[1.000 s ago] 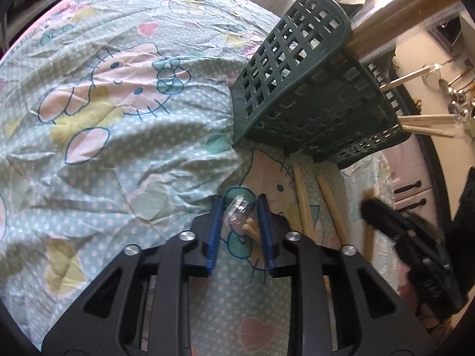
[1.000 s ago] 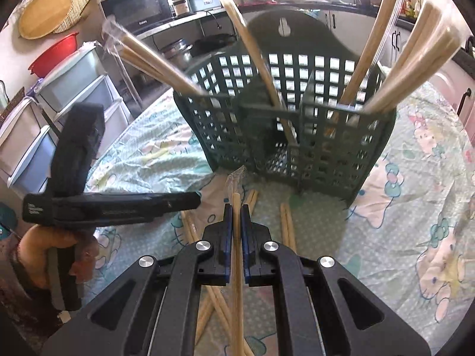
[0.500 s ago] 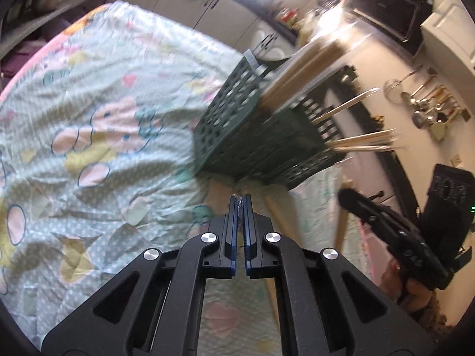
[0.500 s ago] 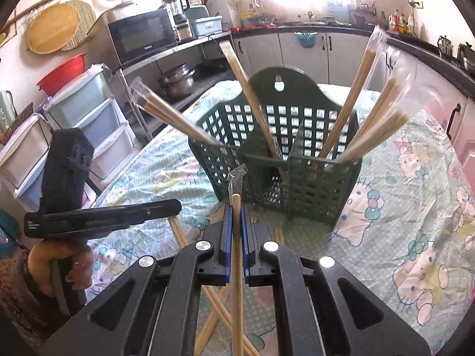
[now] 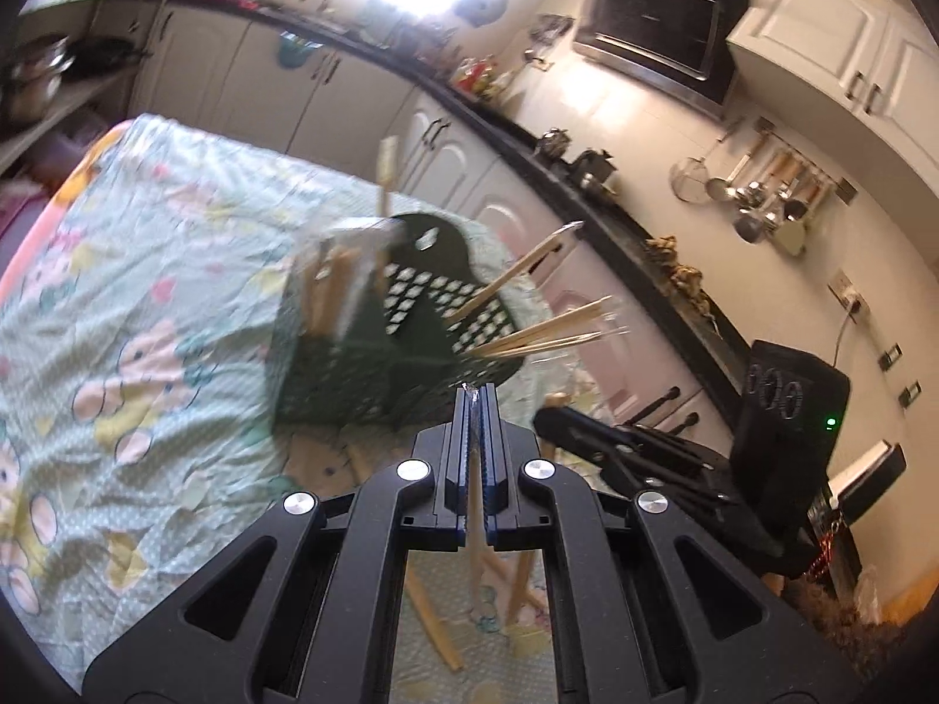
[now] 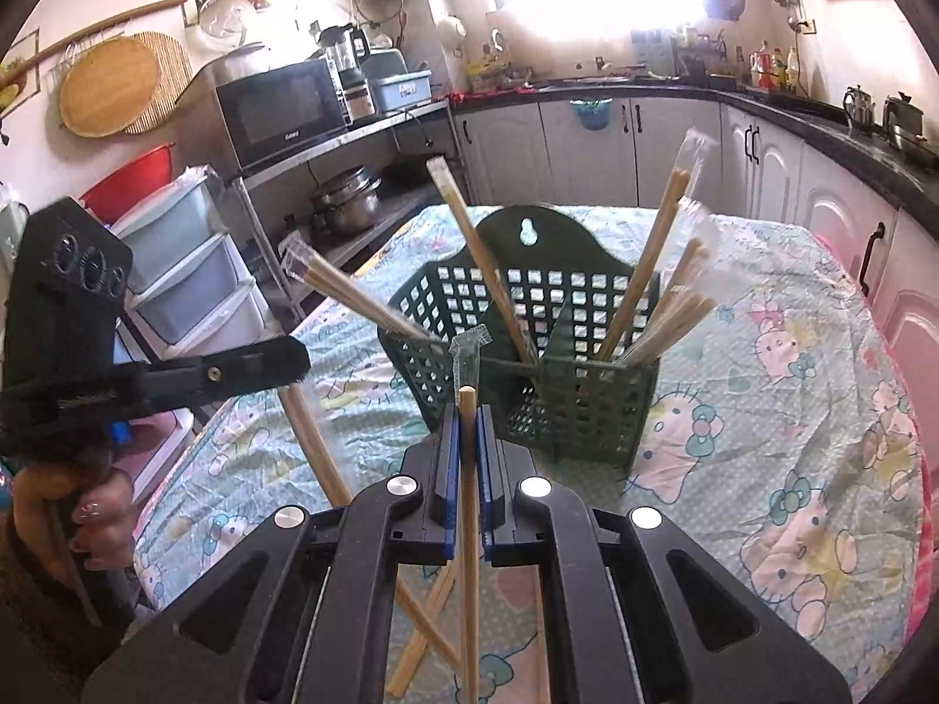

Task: Organize utensils
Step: 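Raise the left tool's chopstick over the caddy while the right tool carries its chopstick there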

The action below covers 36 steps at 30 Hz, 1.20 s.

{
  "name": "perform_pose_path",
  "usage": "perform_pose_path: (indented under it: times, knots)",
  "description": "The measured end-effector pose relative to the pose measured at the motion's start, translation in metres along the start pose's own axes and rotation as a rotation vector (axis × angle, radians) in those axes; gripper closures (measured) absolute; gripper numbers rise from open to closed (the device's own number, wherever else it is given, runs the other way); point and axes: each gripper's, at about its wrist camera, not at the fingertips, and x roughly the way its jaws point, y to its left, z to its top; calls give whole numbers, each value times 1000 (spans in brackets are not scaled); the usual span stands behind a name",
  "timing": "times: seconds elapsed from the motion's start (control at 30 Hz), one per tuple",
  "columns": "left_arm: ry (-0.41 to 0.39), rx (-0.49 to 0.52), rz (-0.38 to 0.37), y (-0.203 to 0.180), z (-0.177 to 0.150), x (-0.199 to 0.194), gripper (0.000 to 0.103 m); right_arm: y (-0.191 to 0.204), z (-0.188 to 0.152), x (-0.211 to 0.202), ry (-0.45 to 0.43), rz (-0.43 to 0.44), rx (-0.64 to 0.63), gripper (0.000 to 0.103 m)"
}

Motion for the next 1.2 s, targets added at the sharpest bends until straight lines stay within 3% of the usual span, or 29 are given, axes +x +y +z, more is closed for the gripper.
perform_pose_path:
  times: [0.63, 1.2]
  knots:
    - [-44, 147, -23, -52, 34, -10, 102, 4, 29, -42, -128, -25, -29, 97]
    - [-140, 224, -33, -86, 81, -34, 102, 13, 72, -77, -233, -30, -71, 97]
